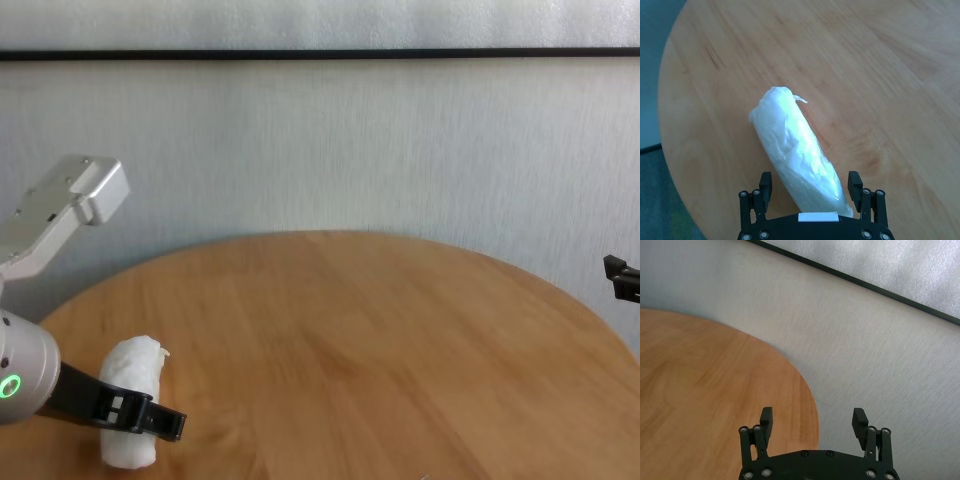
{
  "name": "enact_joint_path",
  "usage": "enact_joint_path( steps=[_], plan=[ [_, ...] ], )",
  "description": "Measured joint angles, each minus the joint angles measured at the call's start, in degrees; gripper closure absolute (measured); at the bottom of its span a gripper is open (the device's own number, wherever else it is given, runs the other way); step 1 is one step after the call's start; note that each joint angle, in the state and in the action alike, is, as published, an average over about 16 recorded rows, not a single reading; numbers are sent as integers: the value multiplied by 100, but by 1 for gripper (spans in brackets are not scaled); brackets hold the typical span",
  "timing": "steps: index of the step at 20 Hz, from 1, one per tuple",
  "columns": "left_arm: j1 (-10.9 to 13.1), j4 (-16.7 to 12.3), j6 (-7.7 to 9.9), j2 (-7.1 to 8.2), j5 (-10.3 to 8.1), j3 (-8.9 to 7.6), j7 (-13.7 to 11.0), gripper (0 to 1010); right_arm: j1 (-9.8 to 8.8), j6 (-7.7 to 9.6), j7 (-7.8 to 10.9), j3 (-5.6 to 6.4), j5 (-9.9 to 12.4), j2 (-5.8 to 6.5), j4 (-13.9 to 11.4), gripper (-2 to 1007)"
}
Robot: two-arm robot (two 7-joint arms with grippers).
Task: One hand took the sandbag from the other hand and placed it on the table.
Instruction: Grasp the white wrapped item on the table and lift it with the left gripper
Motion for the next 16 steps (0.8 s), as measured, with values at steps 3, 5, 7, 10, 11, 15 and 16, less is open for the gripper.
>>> enact_joint_path(
  steps=[3, 5, 7, 10, 11, 15, 16],
  plan=[
    [-7, 1, 2, 14, 15, 17, -9, 8, 0, 0, 0, 0, 0, 0, 0, 4],
    [-5, 1, 2, 14, 13, 15, 0, 10, 0, 0, 0, 0, 0, 0, 0, 4],
    [-1, 0, 2, 7, 5, 4, 9, 16, 0, 0, 0, 0, 0, 0, 0, 4],
    [6, -1, 2, -3, -8, -12, 20, 37, 0, 0, 0, 0, 0, 0, 0, 4],
    [9, -1, 2, -6, -11, -16, 23, 47, 0, 0, 0, 0, 0, 0, 0, 4],
    [17, -3, 1, -17, -25, -35, 35, 108, 0, 0, 0, 0, 0, 0, 0, 4],
    [19, -4, 1, -20, -28, -39, 38, 130, 0, 0, 0, 0, 0, 0, 0, 4]
  ],
)
